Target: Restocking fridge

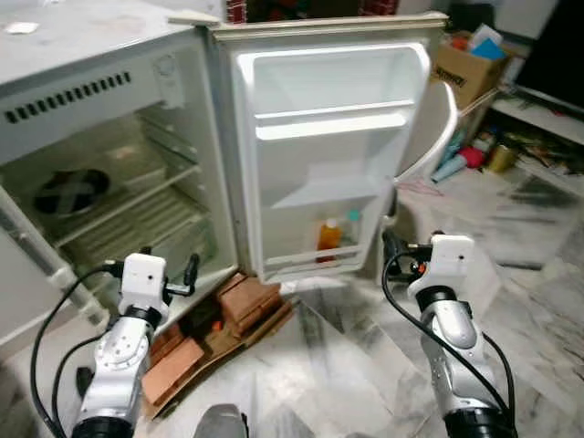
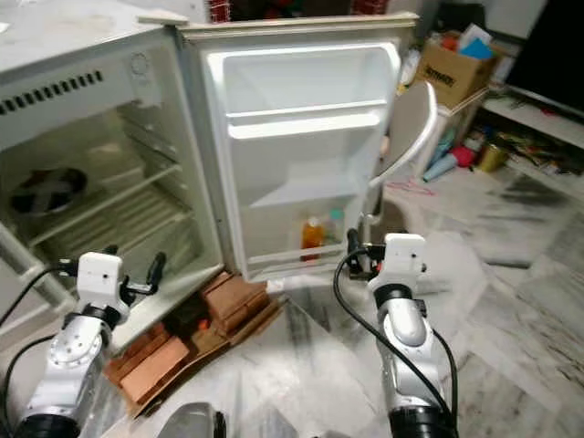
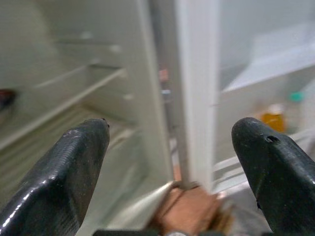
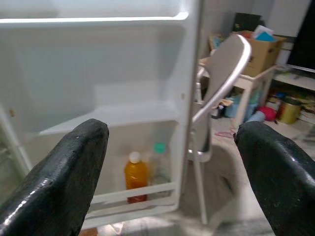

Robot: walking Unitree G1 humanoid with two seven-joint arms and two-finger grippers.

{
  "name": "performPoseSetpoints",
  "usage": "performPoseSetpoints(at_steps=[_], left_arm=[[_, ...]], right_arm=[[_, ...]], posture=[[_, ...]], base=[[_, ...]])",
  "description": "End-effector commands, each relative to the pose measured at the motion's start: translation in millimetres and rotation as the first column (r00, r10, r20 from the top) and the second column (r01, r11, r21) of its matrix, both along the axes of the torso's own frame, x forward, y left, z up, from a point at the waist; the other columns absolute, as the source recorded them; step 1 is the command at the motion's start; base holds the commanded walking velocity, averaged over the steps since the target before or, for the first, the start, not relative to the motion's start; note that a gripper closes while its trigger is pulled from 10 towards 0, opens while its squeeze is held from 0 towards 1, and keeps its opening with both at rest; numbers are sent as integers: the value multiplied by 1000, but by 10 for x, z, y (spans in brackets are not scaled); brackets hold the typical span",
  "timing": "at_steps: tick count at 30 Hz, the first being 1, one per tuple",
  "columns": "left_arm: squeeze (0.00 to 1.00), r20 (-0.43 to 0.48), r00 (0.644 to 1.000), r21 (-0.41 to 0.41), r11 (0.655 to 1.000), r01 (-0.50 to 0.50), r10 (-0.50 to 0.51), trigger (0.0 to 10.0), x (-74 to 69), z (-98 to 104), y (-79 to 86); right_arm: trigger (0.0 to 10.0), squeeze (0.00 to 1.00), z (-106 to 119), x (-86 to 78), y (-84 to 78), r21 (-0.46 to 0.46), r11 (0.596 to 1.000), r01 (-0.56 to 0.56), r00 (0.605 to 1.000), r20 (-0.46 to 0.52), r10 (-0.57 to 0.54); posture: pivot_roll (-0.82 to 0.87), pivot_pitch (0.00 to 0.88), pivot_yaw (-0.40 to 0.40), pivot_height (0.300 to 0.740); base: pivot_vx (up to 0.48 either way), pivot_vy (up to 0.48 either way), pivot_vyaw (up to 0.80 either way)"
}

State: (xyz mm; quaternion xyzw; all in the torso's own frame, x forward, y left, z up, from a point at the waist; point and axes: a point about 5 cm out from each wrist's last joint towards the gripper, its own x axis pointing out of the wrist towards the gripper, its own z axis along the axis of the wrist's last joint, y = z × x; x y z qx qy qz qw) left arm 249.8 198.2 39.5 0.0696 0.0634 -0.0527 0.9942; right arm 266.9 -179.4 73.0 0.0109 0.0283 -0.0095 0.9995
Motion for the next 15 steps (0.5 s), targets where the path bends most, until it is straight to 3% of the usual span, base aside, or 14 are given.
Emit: performPoseSetpoints(at_steps=[1, 6, 12, 15], left_arm=[[0, 20, 1000, -12, 1000, 23, -23, 10000, 40, 45, -96], [0, 15, 1000, -21, 1000, 22, -22, 10000, 29, 27, -126], [0, 5, 1000, -16, 1000, 2, -2, 10000, 21, 12, -84], [0, 6, 1000, -7, 1000, -4, 4, 10000, 19, 10, -80]], right_arm=[[10000, 0, 72, 43, -22, -6, 1000, 3, 1000, 24, -3], [10000, 0, 130, 107, 16, -21, 999, -43, 998, 45, 44], [10000, 0, 175, 186, 58, -28, 997, -74, 995, 63, 75], [10000, 0, 174, 202, 74, -23, 996, -84, 994, 62, 86]], posture=[[47, 0, -27, 740], [53, 0, -40, 740], [60, 0, -40, 740], [60, 0, -41, 740]], base=[[0, -458, 0], [0, -461, 0], [0, -461, 639], [0, -461, 142]])
